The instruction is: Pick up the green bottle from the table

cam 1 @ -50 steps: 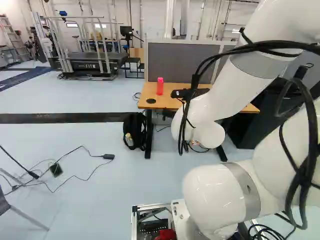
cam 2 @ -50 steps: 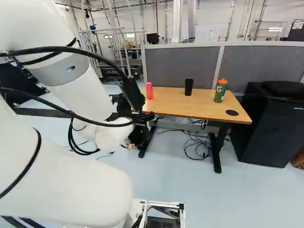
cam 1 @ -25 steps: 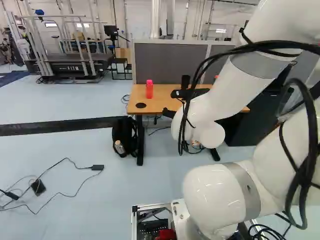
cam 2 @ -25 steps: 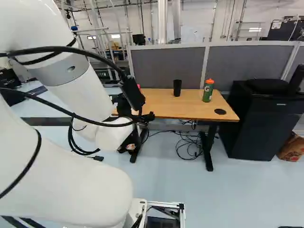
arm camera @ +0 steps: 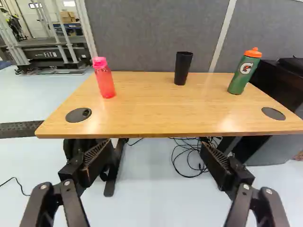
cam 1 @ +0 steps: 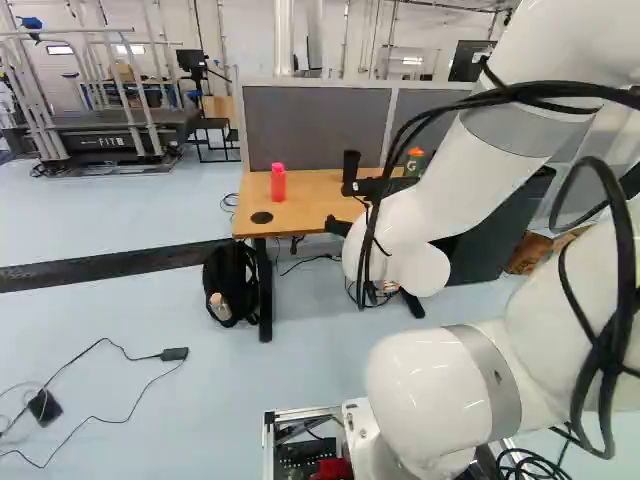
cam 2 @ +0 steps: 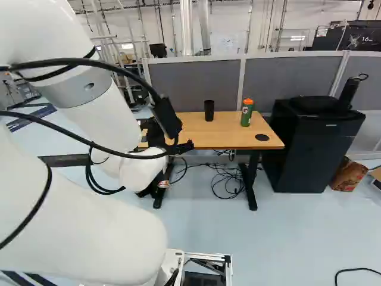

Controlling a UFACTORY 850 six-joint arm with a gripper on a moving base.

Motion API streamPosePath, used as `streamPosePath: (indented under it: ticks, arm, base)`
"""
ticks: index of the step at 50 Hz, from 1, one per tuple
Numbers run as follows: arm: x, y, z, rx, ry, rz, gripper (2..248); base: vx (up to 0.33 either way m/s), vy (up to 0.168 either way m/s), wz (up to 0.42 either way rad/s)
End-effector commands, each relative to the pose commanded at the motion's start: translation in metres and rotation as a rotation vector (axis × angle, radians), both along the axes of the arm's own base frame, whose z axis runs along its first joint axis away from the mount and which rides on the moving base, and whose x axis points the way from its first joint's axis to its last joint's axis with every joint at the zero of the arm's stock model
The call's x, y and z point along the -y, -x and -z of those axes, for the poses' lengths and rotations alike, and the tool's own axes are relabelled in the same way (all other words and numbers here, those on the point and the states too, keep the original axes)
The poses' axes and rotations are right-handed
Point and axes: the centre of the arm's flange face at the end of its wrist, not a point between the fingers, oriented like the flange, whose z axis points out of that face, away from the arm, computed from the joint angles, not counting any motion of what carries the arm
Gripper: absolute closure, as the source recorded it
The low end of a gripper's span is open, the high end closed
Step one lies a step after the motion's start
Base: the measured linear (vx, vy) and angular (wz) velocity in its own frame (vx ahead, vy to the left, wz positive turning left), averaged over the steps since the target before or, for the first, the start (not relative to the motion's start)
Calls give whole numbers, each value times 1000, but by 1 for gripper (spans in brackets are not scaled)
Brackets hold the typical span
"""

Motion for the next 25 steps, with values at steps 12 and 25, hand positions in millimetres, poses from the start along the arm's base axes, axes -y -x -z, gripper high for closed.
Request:
streamPosePath:
  ticks: [12, 25]
  arm:
    - [0, 0, 0, 0, 0, 0, 3]
    - [0, 0, 0, 0, 0, 0, 3]
  base:
    - [23, -29, -148]
    - [28, -35, -180]
